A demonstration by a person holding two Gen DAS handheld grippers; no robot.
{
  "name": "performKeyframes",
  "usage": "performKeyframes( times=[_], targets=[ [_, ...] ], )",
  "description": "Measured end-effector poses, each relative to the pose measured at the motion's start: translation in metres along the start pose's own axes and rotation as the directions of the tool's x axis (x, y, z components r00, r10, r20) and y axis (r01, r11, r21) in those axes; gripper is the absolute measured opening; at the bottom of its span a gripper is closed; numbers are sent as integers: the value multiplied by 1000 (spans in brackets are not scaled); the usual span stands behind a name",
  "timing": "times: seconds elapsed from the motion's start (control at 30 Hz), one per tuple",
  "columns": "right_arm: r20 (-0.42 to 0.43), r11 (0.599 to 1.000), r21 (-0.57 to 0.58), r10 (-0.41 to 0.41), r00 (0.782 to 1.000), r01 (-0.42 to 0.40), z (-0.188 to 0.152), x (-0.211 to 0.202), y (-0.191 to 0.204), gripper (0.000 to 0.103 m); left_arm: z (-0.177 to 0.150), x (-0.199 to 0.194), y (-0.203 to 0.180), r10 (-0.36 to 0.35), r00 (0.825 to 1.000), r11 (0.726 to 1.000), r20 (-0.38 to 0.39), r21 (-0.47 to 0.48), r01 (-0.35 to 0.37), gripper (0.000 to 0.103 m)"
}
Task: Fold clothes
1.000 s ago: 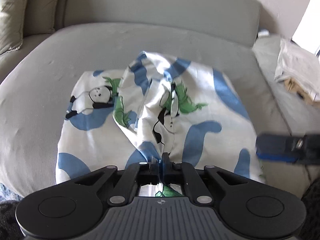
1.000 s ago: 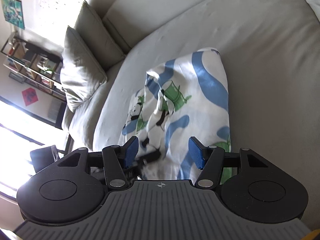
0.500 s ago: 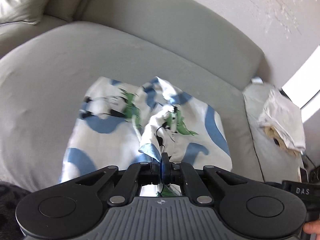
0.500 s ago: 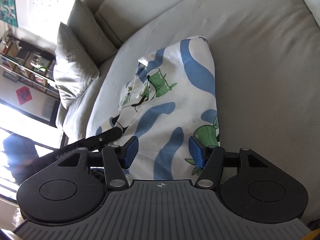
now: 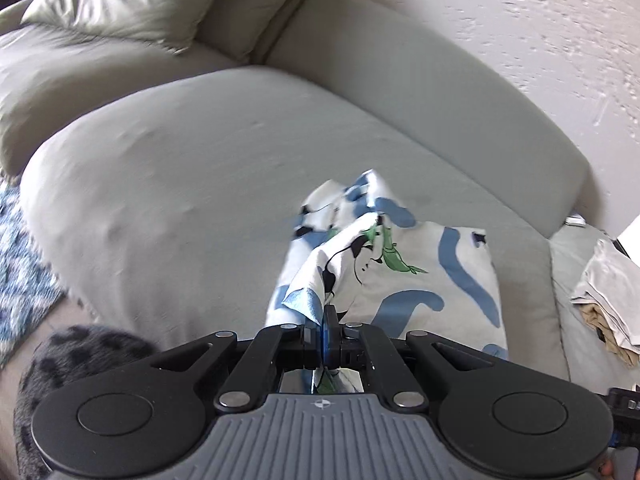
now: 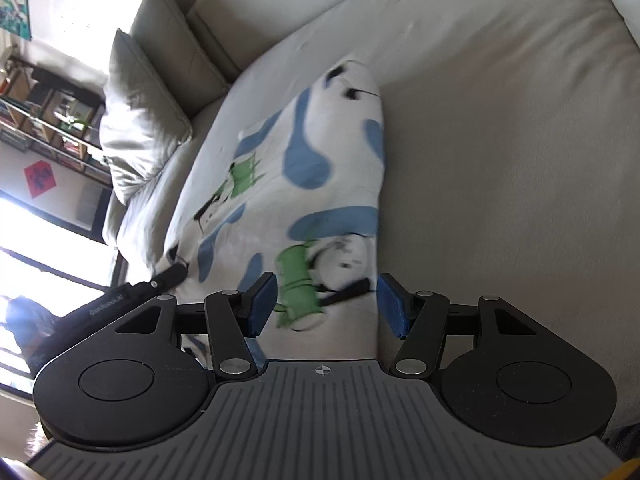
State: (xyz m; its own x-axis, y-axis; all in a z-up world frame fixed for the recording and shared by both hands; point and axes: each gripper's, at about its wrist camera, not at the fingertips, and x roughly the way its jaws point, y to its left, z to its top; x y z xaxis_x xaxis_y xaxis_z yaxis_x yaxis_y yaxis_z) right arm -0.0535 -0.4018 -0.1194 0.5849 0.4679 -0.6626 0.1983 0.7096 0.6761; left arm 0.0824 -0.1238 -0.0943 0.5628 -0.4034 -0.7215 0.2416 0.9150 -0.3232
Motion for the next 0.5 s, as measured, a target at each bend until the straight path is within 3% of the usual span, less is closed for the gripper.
performKeyframes(
  times=[0.2,0.3,0.37,0.43,0.5],
  targets=[
    [1,1000,-27,-13,1000,13,-7,-9,7,62,-2,-2,-3,66,997,998,-34,-13,-66,0],
    [7,1000,-19,-22,1000,22,-10,-16,4,62,-4,-3,-5,99,994,995,-52,-19,-100,7],
    [4,999,0,-33,999,33,-13,-20,1,62,-4,-4,-6,120,991,992,-64,-22,-122,31],
    [2,999,25,-42,999,42,-15,-26,-1,62,-3,-8,-10,146,987,989,-61,-6,-146,44],
    [10,998,44,-43,999,43,-16,-34,-3,62,1,-16,-19,174,984,984,-42,32,-173,44]
  ],
)
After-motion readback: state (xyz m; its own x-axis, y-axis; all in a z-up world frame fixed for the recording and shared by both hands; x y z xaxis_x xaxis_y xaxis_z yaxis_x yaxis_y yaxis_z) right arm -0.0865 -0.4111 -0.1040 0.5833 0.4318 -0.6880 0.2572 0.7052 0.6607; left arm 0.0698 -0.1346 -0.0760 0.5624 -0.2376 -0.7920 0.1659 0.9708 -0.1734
